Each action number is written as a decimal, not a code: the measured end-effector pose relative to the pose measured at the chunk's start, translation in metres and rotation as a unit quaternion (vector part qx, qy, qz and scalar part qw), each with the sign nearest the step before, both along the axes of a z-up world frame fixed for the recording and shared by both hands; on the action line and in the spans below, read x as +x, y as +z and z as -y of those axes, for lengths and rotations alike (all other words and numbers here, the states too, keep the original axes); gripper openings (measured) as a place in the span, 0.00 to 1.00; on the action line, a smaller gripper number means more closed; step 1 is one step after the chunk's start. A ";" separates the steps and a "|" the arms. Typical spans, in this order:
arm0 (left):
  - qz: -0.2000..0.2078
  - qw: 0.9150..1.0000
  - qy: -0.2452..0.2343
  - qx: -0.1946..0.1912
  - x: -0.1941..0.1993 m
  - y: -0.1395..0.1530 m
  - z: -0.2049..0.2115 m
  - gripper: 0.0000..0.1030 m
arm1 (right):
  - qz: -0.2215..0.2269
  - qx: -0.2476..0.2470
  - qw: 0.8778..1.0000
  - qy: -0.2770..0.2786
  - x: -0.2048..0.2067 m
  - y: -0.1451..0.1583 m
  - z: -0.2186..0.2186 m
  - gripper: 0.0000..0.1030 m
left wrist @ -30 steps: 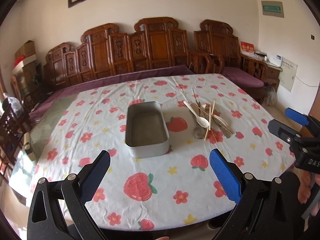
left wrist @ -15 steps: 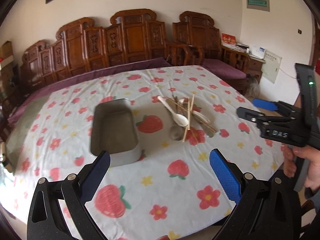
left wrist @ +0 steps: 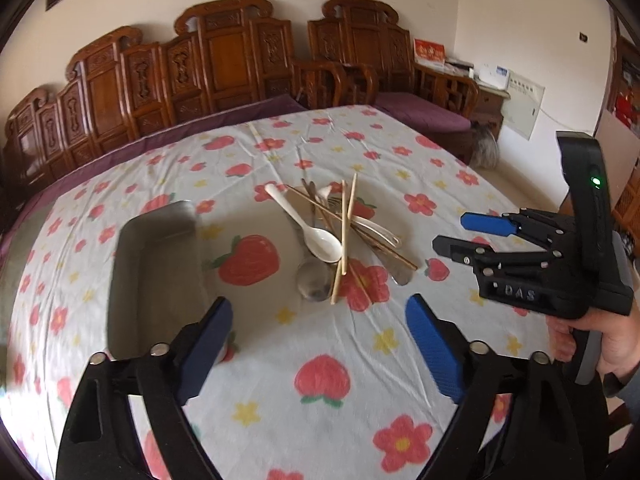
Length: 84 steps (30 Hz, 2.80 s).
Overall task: Organize utensils
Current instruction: 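Reach the left tool into the utensil pile and grasp a wooden chopstick, then carry the chopstick into the metal tin with the left tool while the right tool grasps another chopstick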
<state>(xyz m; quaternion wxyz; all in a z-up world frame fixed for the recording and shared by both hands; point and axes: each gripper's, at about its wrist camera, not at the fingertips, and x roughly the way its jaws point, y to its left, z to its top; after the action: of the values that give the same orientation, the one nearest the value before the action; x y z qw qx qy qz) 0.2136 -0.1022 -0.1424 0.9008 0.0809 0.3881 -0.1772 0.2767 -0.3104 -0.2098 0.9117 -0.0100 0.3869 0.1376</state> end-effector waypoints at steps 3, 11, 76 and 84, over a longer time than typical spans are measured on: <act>-0.017 1.000 -0.008 0.004 0.018 -0.011 0.013 0.65 | -0.012 0.002 1.000 -0.002 0.005 -0.010 0.003 0.51; -0.061 0.998 -0.011 0.007 0.066 -0.043 0.040 0.48 | -0.024 0.015 0.999 -0.016 0.008 -0.013 0.015 0.50; -0.024 0.998 0.030 -0.052 0.018 -0.009 -0.043 0.04 | -0.164 0.139 0.969 -0.123 0.121 -0.053 -0.043 0.22; -0.018 0.998 0.034 -0.049 0.014 -0.007 -0.049 0.04 | -0.171 0.122 0.968 -0.138 0.118 -0.060 -0.040 0.06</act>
<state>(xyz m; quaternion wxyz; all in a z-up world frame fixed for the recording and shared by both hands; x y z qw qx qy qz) 0.2280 -0.0529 -0.1490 0.9021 0.0204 0.3974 -0.1669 0.3949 -0.2709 -0.2696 0.8365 0.1783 0.5150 0.0566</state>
